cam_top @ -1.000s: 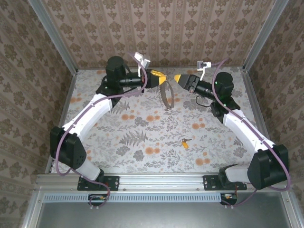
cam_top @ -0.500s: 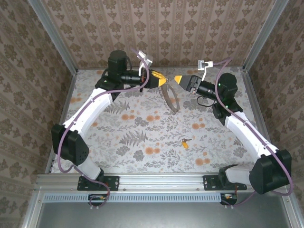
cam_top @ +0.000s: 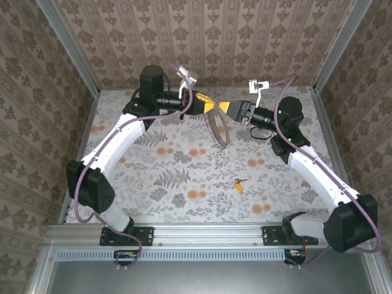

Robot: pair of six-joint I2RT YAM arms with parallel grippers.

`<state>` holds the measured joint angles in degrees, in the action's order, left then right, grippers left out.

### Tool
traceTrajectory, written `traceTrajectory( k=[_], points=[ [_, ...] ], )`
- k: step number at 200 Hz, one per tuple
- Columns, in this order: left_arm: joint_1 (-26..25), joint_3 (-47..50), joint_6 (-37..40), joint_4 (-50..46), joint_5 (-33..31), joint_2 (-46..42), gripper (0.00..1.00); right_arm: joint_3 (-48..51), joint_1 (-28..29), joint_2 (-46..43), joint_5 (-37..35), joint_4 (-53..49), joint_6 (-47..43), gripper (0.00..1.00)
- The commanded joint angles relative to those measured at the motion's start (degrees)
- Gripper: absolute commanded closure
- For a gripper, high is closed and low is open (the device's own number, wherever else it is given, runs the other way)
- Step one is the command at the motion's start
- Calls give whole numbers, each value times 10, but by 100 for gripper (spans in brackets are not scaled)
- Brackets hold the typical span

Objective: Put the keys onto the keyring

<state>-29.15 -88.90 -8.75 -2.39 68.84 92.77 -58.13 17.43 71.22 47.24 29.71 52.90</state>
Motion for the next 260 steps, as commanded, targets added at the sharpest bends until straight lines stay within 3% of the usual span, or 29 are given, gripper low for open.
traceTrajectory(
  k=[1,141,203,218,239,260],
  points=[
    [1,-4,3,18,21,-7,100,-4,2,0,15,13,-5,71],
    [-7,-1,-5,26,30,-1,100,-21,12,34,34,30,-12,74],
    [-10,0,-4,26,33,1,100,-23,15,27,29,20,-21,91],
    [-11,0,-4,24,34,1,100,-25,15,25,27,15,-24,100],
    [-12,1,-7,24,22,2,100,-25,15,23,17,2,-36,100],
    [-6,18,-28,49,-26,-6,67,-24,13,18,0,-10,-55,100]
  ],
)
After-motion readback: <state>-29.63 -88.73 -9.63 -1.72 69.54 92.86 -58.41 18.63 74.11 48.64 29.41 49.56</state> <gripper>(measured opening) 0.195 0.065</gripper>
